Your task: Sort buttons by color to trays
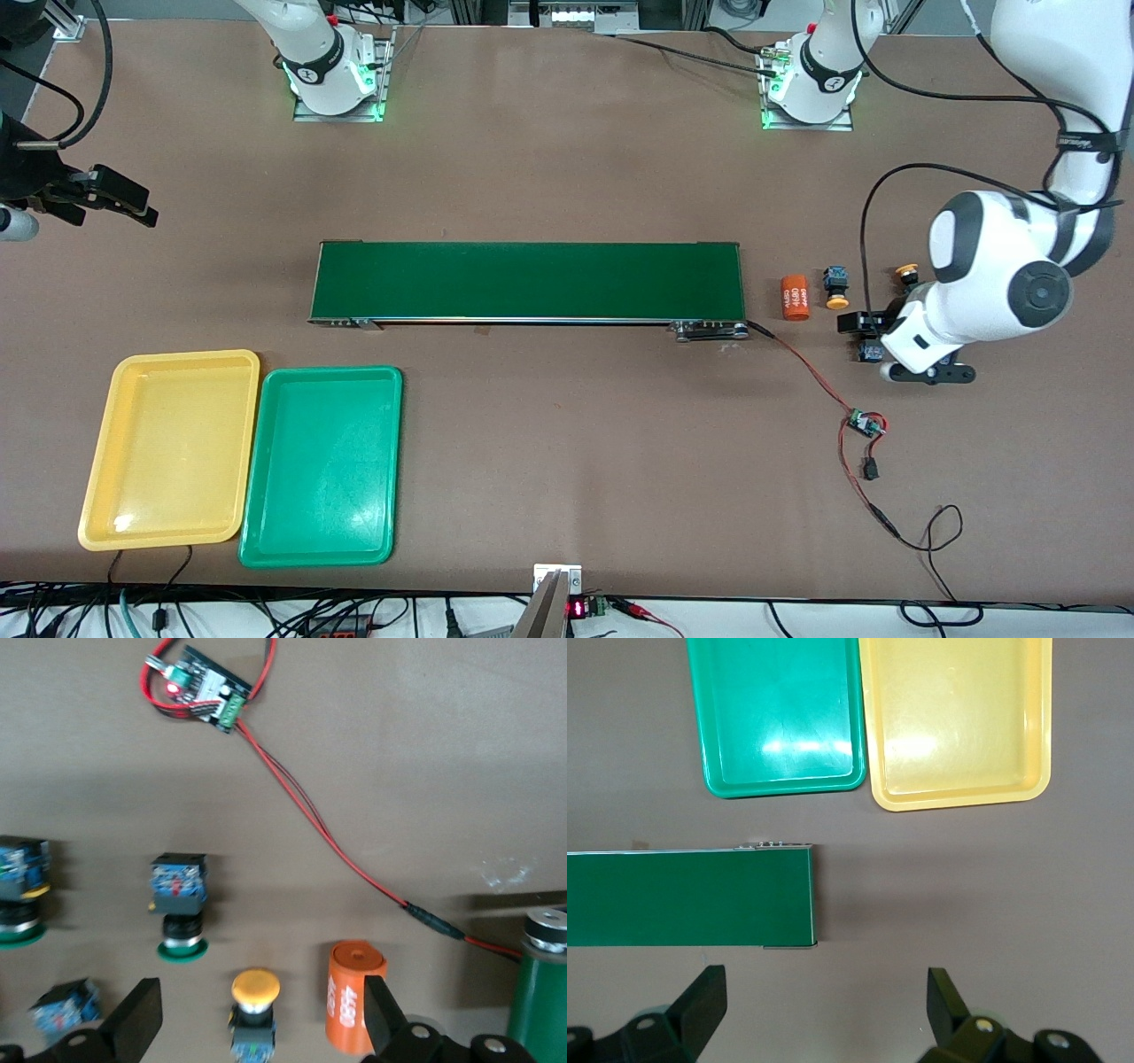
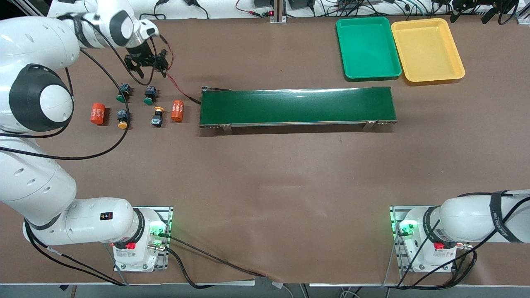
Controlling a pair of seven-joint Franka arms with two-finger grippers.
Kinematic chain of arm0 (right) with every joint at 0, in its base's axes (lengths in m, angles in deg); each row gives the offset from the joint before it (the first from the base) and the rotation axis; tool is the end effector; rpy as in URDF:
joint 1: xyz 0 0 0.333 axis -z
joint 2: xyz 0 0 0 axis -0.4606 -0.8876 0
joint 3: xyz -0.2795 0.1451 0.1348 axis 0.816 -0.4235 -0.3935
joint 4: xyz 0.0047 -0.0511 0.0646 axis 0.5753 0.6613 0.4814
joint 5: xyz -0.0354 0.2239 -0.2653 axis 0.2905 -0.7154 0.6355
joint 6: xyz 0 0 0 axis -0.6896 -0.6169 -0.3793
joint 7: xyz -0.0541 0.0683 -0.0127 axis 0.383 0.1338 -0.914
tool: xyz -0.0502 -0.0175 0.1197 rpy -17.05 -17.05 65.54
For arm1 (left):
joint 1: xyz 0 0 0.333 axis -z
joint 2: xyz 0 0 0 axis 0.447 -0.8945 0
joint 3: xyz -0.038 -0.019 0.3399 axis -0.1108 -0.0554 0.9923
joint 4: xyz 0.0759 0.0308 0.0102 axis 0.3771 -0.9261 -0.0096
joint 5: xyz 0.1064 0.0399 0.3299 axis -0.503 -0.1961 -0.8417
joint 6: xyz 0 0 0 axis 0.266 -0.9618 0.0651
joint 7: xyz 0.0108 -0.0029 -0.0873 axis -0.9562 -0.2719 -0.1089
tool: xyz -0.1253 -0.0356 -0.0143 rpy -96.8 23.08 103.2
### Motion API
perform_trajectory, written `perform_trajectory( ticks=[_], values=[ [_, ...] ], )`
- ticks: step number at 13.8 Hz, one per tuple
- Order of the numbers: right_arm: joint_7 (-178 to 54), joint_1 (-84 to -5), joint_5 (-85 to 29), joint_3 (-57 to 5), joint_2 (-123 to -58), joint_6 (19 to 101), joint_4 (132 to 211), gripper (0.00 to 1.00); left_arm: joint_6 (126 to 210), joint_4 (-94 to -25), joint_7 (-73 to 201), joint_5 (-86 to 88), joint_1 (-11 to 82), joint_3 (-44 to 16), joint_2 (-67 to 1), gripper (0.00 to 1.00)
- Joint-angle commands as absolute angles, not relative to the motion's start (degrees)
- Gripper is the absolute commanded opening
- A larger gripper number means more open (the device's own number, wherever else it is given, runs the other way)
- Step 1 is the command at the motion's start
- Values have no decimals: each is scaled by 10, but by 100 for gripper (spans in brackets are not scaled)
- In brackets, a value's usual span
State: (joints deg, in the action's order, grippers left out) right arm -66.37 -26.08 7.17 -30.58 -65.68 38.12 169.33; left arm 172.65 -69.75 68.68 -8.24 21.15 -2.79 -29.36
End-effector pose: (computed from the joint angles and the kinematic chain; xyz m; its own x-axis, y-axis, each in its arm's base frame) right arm 0.5053 -0.0164 0.5966 0.9993 -0.0306 -0.0229 -0.0314 -0.9989 -0.0351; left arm 0.5768 -0.0137 0.3115 0.9840 -0.0010 -0.1781 0.0059 -0.9993 0.0381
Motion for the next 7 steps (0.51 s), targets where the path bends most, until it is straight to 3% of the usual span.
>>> perform_trajectory(
  ticks=[1, 7],
  values=[
    [-659, -257, 77, -309, -659, 372, 1682, 100, 1759, -745, 689, -96, 211, -52, -275, 100],
    [-658, -258, 77, -309, -659, 371, 1682, 100, 1761, -767, 691, -98, 211, -75, -297, 100]
  ],
)
